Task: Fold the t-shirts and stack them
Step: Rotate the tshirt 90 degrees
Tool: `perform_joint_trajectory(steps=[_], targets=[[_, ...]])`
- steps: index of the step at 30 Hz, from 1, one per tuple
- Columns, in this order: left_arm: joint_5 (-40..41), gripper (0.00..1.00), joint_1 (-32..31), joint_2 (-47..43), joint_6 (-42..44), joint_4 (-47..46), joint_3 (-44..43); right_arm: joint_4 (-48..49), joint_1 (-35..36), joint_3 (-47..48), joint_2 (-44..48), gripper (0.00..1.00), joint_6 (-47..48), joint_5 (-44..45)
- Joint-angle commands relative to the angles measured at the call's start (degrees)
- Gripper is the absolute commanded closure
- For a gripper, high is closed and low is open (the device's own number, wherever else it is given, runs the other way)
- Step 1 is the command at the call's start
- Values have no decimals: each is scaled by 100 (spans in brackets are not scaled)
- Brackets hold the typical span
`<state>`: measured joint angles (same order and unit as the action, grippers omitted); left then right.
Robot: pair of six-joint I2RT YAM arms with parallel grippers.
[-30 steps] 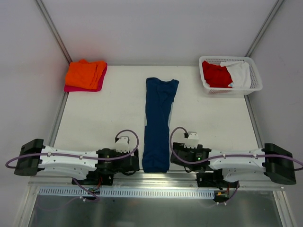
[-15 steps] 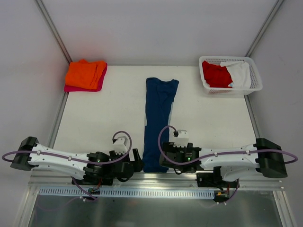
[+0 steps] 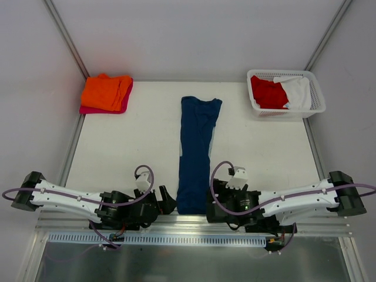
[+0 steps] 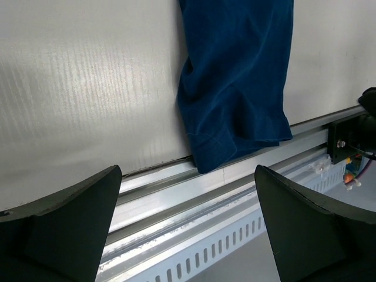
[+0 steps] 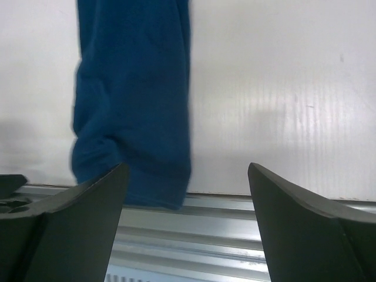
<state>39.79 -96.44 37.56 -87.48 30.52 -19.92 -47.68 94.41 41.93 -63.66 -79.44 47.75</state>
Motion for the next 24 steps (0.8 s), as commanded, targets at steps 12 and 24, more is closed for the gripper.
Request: perform_joint_trajectory(steps=[12, 24], targets=[[-234, 1, -94, -3130, 2174, -3081, 2406, -1125, 956, 391, -2745, 0, -1841, 463], [-656, 1, -68, -1790, 4140, -2681, 913, 1206, 359, -828, 2575, 1, 4535, -141]])
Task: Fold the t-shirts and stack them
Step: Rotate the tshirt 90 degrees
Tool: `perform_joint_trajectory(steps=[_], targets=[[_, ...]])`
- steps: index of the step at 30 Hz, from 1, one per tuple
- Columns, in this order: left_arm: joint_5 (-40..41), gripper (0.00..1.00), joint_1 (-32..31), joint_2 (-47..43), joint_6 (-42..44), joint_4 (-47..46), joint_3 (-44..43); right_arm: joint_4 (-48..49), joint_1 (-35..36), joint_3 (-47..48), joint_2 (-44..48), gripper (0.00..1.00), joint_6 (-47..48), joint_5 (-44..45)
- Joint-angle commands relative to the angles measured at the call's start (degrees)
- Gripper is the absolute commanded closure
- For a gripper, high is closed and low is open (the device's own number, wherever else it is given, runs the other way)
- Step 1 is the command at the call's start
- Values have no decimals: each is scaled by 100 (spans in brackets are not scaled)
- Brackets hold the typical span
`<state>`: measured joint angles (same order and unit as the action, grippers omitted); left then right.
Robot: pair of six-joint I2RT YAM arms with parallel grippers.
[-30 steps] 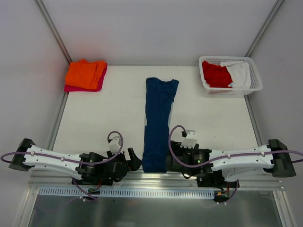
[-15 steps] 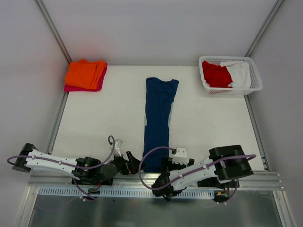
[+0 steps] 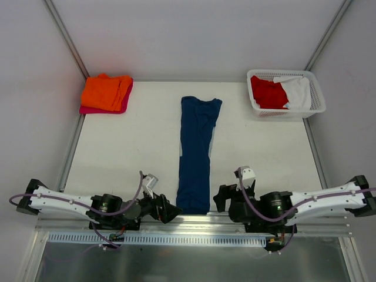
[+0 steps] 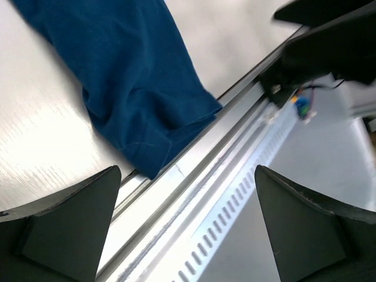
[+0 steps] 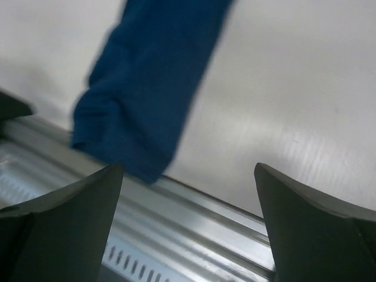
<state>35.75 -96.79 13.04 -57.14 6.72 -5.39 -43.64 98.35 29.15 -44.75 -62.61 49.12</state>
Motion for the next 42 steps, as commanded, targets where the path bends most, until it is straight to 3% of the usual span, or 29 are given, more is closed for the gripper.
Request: perform_joint_trajectory(steps=[1, 3, 4, 6, 7, 8, 9, 11, 14, 16, 18, 21, 22, 23, 25, 26, 28, 29, 32, 36, 42], targets=[[-331, 1, -33, 882, 1318, -538, -856, 891, -35, 547, 922, 1, 3573, -498], [-769, 1, 63, 1297, 1931, -907, -1173, 1233, -61, 759, 1572, 1, 4105, -1102], [-1058, 1, 160, 1428, 2118, -1284, -1210, 1887, -105, 733, 1792, 0, 4682, -1550], [-2190, 1, 467, 1447, 2392, -1619, -1089, 2533, -315, 444, 2487, 1, 5134, -2552], [-2743, 1, 964, 1386, 2427, -2239, -965, 2997, -359, 347, 2706, 0, 5388, -3331], [-3801, 1, 1283, 1368, 2279, -2506, -790, 3097, -403, 250, 3118, 1, 5408, -3461], [-4177, 1, 1834, 1359, 2147, -2683, -754, 3089, -404, 258, 3270, 0, 5374, -3279], [-4732, 1, 2155, 1499, 2049, -2861, -849, 3045, -404, 276, 3516, 1, 5417, -3373], [-4577, 1, 2209, 2105, 2330, -2362, -1244, 2503, -413, 442, 3290, 1, 4938, -2543], [-4191, 1, 2305, 2588, 2340, -2106, -1368, 1406, -491, 758, 2606, 0, 4322, -1452], [-4312, 1, 2480, 2861, 2226, -2262, -1203, 1008, -1025, 742, 2147, 1, 3635, -1588], [-4977, 1, 3226, 3002, 1726, -2947, -658, 1137, -2456, 112, 2303, 1, 3106, -2606], [-5225, 1, 3611, 3012, 1689, -3157, -517, 1330, -2817, -83, 2400, 0, 3175, -2958], [-5331, 1, 3702, 2986, 1680, -3299, -342, 1558, -3578, -276, 2497, 0, 3306, -3387], [-5350, 1, 3764, 2863, 1767, -3152, -340, 1859, -4320, -427, 2411, 0, 3798, -4487], [-5359, 1, 3782, 2827, 1820, -3055, -401, 1859, -5063, -384, 2236, 1, 3983, -4795], [-5280, 1, 3791, 2774, 1882, -2931, -446, 2138, -5902, -261, 1396, 1, 4423, -6339], [-5280, 1, 3817, 2792, 1926, -2922, -507, 2558, -6785, -269, 1060, 1, 4485, -7459], [-5323, 1, 3931, 3107, 2032, -2983, -604, 3830, -8220, -690, -233, 0, 4302, -9055], [-5403, 1, 4229, 3538, 1936, -3229, -446, 4950, -8446, -1217, -1131, 1, 3977, -9350], [-5412, 1, 4520, 3451, 1838, -3450, -85, 5251, -8437, -1692, -1159, 0, 3809, -9008]])
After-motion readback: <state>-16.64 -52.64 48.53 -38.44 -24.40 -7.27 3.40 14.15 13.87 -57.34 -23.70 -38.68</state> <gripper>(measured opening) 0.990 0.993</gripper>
